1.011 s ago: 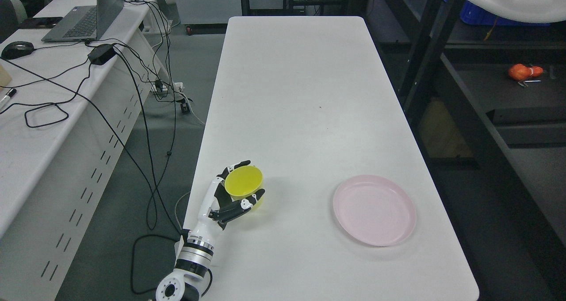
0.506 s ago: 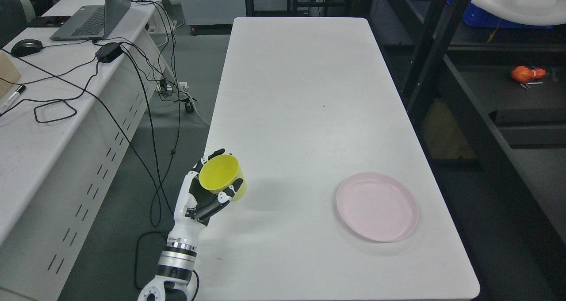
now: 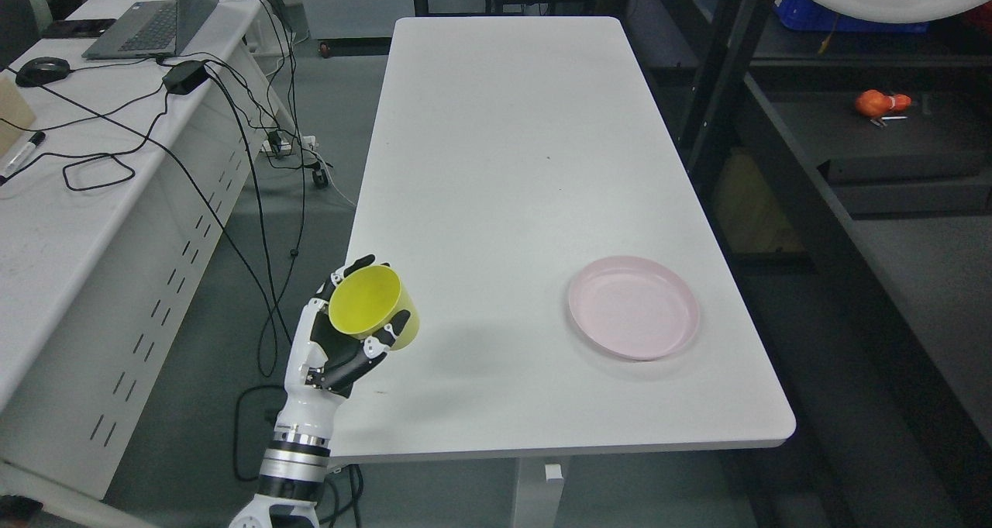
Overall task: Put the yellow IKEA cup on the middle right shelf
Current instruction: 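Turn toward the shelving unit holding the cup in the left hand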
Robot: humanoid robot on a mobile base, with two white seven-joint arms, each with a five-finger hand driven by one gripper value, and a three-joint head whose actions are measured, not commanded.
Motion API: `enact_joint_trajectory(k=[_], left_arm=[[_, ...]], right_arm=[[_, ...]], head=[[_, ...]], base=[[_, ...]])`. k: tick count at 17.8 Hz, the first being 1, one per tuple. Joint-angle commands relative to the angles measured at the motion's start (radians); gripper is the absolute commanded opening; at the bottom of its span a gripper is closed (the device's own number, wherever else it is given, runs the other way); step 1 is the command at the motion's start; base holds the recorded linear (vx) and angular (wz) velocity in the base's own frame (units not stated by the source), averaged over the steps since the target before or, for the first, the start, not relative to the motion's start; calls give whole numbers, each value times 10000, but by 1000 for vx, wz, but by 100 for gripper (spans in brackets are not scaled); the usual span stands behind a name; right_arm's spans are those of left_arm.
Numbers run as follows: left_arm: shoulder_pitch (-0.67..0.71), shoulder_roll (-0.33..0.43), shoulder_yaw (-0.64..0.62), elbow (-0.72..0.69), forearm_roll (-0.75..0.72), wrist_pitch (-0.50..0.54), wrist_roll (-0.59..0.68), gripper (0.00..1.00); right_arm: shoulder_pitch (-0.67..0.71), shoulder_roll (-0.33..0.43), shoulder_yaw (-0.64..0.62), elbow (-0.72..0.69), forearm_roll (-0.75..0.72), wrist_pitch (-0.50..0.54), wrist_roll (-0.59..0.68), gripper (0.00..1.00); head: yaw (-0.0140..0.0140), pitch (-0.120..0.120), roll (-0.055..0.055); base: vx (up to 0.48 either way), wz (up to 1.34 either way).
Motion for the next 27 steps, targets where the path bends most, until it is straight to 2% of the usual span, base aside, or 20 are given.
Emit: enact_joint_trajectory(k=[1,16,27], left_arm=[[399,175,153,-762,23,3,5,2],[476,175,-308,-747,23,18,-10,2],[446,175,-384,-701,23,34,-10,2]], right_arm=[[137,-175,169,0,-245,8,-8,99],[137,-175,169,0,-245,8,-8,99],[137,-175,169,0,-245,8,-8,99]], head=[[0,0,0],[0,0,0],[0,0,0]], base=[[-189,-143],[-281,-148],[-262,-963]])
